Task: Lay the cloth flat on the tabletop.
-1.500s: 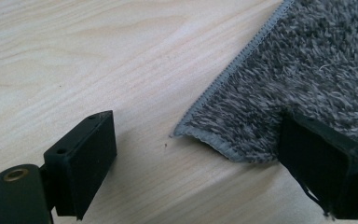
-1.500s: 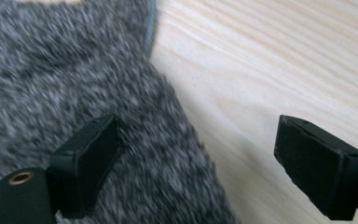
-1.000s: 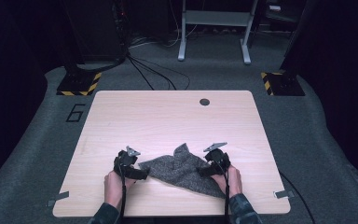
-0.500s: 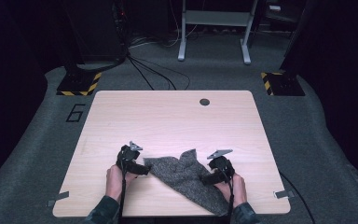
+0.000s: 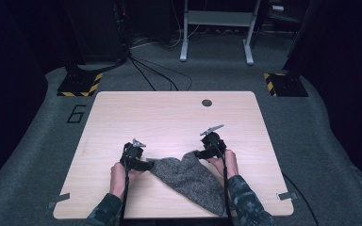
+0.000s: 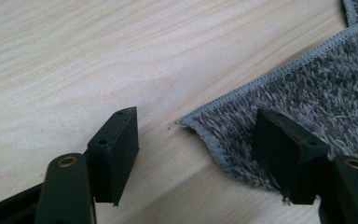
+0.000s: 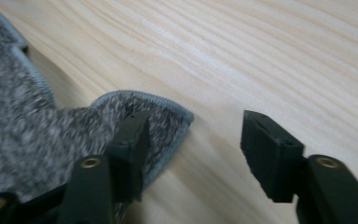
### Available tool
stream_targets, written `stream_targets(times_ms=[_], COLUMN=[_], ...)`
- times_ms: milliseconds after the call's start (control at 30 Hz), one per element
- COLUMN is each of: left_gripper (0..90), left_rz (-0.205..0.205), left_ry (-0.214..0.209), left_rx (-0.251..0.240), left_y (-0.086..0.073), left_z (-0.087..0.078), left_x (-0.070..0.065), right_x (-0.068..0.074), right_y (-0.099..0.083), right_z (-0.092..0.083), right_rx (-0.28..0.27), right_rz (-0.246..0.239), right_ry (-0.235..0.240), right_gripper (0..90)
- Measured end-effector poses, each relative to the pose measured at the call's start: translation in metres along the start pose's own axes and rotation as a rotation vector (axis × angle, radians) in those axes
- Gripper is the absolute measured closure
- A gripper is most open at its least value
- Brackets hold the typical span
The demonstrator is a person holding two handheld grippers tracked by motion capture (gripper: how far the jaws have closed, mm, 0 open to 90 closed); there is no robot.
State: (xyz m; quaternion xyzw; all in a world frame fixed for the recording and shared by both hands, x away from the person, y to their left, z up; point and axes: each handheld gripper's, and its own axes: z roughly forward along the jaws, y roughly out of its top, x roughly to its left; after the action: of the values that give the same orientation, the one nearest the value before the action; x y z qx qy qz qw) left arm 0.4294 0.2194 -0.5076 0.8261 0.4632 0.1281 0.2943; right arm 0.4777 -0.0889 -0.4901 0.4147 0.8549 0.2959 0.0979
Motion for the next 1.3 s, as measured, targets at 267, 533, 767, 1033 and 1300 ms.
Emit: stream_targets(times_ms=[267,533,767,1033,1300], left_gripper=[44.2,62.9,84.6,87.1,87.3], left_rz=[0.031,0.066,0.084,0.06,0.053], left_ry=[0.034,0.023,0.013,0.027,0.06], left_rx=[0.017,0.023,0.005,-0.038,-0.108], left_y=[0.001,0.002,0.0,0.002,0.018], left_z=[-0.001,-0.002,-0.002,-0.003,-0.022], left_x=[-0.004,-0.01,-0.009,0.0,0.013], right_x=[0.0,0.001,-0.005,-0.017,-0.039], right_y=[0.002,0.002,-0.001,-0.005,0.0], right_z=[0.014,0.016,0.014,0.005,-0.023], right_rx=[0.037,0.023,0.028,0.022,-0.053], right_rz=[-0.015,-0.036,-0.018,0.051,0.108], right_ry=[0.008,0.016,0.041,-0.005,-0.039], right_gripper=[61.8,82.0,87.9,88.4,88.6])
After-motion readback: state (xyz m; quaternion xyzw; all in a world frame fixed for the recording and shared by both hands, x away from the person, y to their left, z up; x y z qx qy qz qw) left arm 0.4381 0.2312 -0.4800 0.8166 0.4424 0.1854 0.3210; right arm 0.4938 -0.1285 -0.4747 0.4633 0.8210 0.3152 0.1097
